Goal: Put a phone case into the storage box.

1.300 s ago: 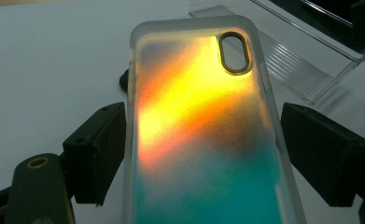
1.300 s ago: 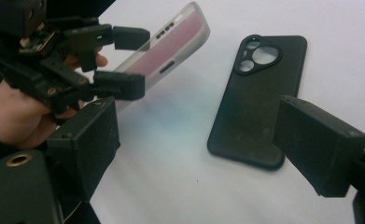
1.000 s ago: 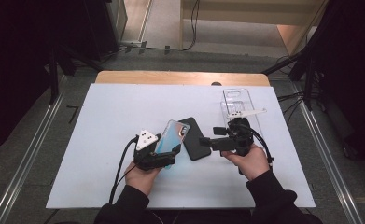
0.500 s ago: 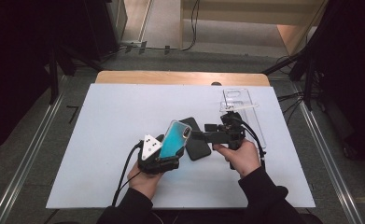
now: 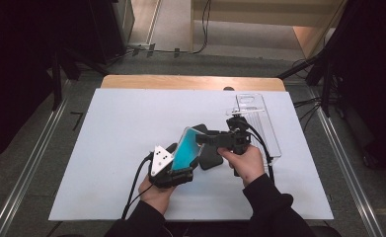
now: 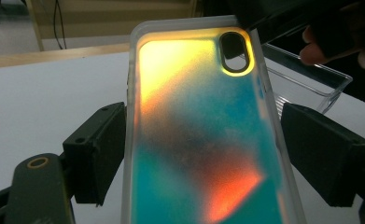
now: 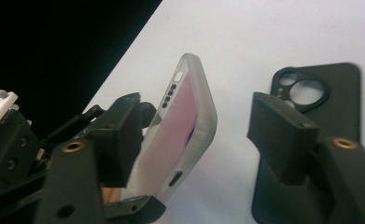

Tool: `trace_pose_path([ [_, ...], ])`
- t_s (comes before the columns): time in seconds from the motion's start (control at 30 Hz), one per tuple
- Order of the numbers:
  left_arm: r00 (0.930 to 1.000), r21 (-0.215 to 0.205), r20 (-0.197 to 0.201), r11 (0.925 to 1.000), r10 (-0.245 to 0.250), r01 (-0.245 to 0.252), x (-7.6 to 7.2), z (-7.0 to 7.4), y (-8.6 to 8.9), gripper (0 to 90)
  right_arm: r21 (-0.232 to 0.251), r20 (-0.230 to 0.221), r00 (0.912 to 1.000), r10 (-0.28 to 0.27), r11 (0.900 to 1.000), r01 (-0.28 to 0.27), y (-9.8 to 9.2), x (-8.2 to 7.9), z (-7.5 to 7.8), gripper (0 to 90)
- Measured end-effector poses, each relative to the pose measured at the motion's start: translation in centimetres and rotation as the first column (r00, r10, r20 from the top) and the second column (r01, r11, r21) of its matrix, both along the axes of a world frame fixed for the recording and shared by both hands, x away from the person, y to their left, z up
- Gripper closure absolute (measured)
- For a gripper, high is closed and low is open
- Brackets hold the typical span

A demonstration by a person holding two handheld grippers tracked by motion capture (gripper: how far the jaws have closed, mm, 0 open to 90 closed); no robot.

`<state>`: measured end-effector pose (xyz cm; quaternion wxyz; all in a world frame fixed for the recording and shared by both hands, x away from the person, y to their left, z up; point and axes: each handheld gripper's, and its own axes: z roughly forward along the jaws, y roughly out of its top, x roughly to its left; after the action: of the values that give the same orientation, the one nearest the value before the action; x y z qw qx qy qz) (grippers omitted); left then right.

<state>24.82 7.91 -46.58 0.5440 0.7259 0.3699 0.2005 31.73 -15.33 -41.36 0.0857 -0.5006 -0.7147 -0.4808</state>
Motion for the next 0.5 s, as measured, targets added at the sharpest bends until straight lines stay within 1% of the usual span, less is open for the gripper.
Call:
trace_pose_path([
  [0.03, 1.0, -0.004, -0.002, 1.0, -0.002, 0.002, -0.01, 0.0, -0.04, 17.0, 0.008, -0.017, 0.9999, 0.001, 1.0, -0.001, 0.13, 0.14, -0.15, 39.6],
  [0.1, 0.9999, 0.003, -0.01, 1.0, -0.001, 0.001, -0.04, -0.01, -0.12, 17.0, 0.049, -0.057, 0.9984, 0.004, 0.999, -0.001, 0.22, 0.53, -0.52, 47.2],
  [0.2, 0.9999, 0.004, -0.016, 1.0, -0.002, 0.002, -0.02, -0.06, -0.16, 17.0, 0.093, -0.094, 0.9955, 0.016, 0.996, -0.008, 0.16, 0.92, -0.77, 66.7],
  [0.23, 0.9999, 0.002, -0.015, 1.0, -0.001, 0.001, -0.02, -0.05, -0.15, 17.0, 0.092, -0.106, 0.9943, 0.015, 0.996, -0.005, 0.18, 0.91, -0.72, 72.3],
  [0.27, 0.9999, 0.002, -0.015, 1.0, -0.001, 0.001, -0.02, -0.05, -0.15, 17.0, 0.092, -0.106, 0.9943, 0.015, 0.996, -0.005, 0.18, 0.91, -0.72, 72.3],
  [0.3, 0.9999, 0.003, -0.01, 1.0, -0.004, 0.004, -0.06, -0.06, -0.2, 17.0, 0.092, -0.1, 0.9949, 0.014, 0.996, -0.005, 0.11, 0.88, -0.68, 75.6],
  [0.33, 1.0, 0.002, -0.008, 1.0, -0.004, 0.004, -0.08, -0.05, -0.24, 17.0, 0.094, -0.107, 0.9941, 0.013, 0.996, -0.003, 0.04, 0.9, -0.67, 75.9],
  [0.43, 0.9999, 0.007, -0.007, 0.9999, -0.007, 0.008, -0.07, -0.04, -0.32, 17.0, 0.093, -0.107, 0.9942, 0.014, 0.996, -0.003, -0.07, 0.84, -0.63, 76.3],
  [0.5, 0.9998, 0.01, -0.013, 0.9999, -0.013, 0.013, -0.03, 0.01, -0.35, 16.9, 0.096, -0.111, 0.9937, 0.014, 0.995, -0.003, -0.15, 0.77, -0.54, 76.6],
])
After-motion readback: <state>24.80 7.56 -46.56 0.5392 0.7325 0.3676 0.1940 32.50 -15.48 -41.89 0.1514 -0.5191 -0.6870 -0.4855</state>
